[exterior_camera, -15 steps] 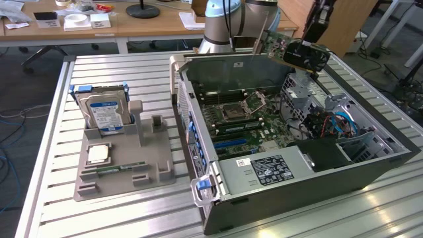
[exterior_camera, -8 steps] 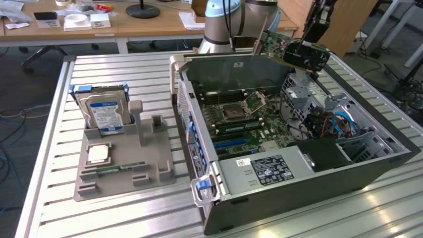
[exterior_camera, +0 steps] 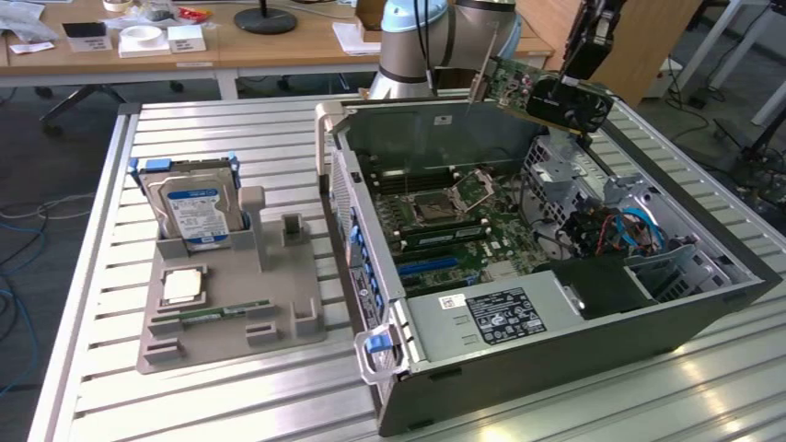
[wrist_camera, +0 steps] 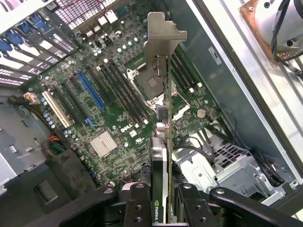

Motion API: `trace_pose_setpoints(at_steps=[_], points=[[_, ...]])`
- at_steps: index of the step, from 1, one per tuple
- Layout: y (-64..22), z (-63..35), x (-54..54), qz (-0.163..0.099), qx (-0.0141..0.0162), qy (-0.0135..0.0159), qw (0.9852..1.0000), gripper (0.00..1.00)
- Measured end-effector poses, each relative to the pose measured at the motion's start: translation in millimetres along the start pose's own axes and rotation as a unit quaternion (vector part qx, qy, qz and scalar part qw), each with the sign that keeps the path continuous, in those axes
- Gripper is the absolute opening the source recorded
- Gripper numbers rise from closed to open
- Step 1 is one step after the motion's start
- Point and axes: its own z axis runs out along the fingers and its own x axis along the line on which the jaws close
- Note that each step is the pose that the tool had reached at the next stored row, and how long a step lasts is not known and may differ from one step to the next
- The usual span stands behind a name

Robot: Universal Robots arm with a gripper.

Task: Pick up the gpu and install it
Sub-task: 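Insert the gpu into the slot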

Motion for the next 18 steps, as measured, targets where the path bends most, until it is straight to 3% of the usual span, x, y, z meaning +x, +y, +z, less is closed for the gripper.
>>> trace_pose_setpoints(at_steps=[8, 18], points=[[0.0, 0.5, -0.1, -0.041, -0.0013, 0.0011, 0.9992, 0.27], [0.0, 1.4, -0.1, -0.11, -0.0034, 0.003, 0.994, 0.27]])
